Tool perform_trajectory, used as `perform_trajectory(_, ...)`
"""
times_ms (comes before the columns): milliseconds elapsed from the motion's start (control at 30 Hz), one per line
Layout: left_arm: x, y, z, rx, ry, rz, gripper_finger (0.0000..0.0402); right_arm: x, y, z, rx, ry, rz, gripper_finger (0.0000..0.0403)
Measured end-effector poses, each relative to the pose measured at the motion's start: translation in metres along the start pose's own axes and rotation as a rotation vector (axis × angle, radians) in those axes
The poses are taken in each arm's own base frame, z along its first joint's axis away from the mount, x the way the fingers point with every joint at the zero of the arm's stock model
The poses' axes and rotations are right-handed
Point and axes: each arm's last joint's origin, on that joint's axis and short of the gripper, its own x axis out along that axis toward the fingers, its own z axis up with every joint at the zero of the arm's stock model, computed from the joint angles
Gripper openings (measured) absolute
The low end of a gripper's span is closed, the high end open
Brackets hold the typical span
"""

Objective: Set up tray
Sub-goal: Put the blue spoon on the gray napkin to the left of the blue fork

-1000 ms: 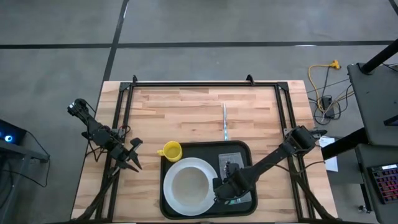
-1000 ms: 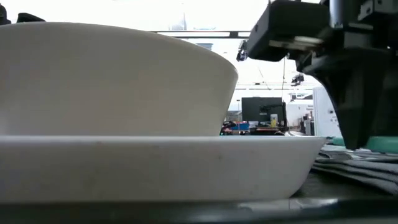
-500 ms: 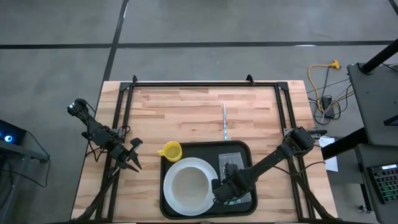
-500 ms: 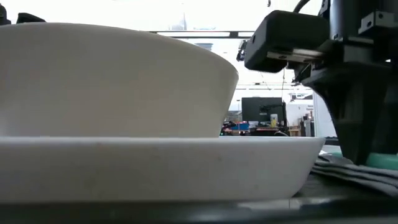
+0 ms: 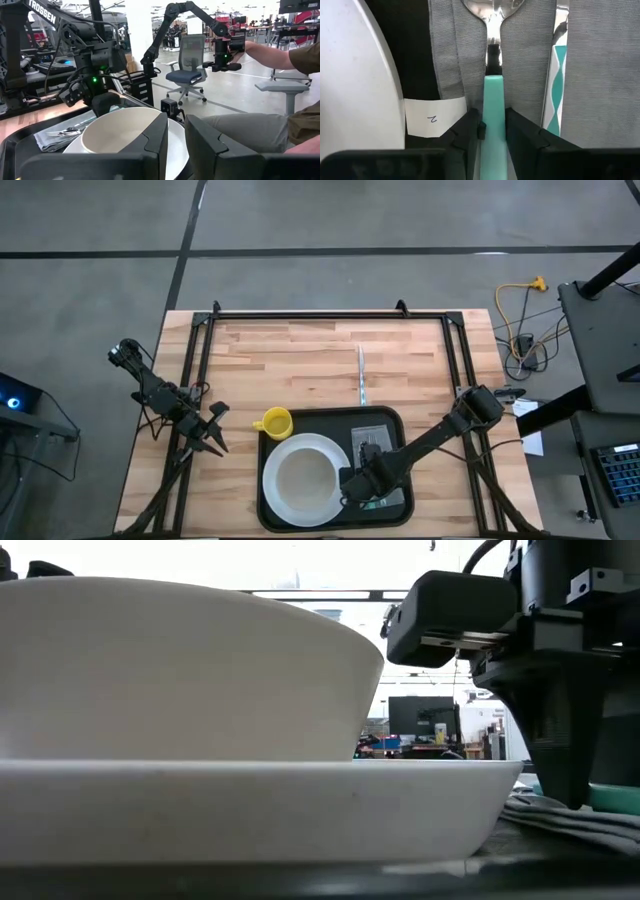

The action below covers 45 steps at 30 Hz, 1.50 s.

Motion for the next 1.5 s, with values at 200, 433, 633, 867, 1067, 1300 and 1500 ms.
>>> perform_trajectory(200, 0.000, 0.000, 0.000, 0.000, 0.000, 0.000, 0.0048, -0.004, 0.002, -0.001, -0.004, -0.008, -0.015, 0.0075)
perform_trajectory(433, 0.000, 0.000, 0.000, 0.000, 0.000, 0.000, 0.0048, -0.007, 0.001, -0.002, -0.006, -0.012, -0.035, 0.0084)
perform_trajectory(633, 0.000, 0.000, 0.000, 0.000, 0.000, -0.001, 0.0048, -0.007, 0.001, -0.002, -0.003, -0.012, -0.036, 0.0097)
perform_trajectory(867, 0.000, 0.000, 0.000, 0.000, 0.000, -0.001, 0.0048, -0.007, 0.001, -0.002, -0.005, -0.013, -0.037, 0.0107)
perform_trajectory(1067, 0.000, 0.000, 0.000, 0.000, 0.000, -0.001, 0.0048, -0.008, 0.001, -0.002, -0.005, -0.013, -0.036, 0.0109)
perform_trajectory(1300, 0.000, 0.000, 0.000, 0.000, 0.000, 0.000, 0.0048, -0.009, 0.001, -0.002, -0.006, -0.012, -0.034, 0.0110)
perform_trajectory(1500, 0.000, 0.000, 0.000, 0.000, 0.000, -0.001, 0.0048, -0.013, 0.000, -0.001, -0.023, -0.010, -0.032, 0.0114)
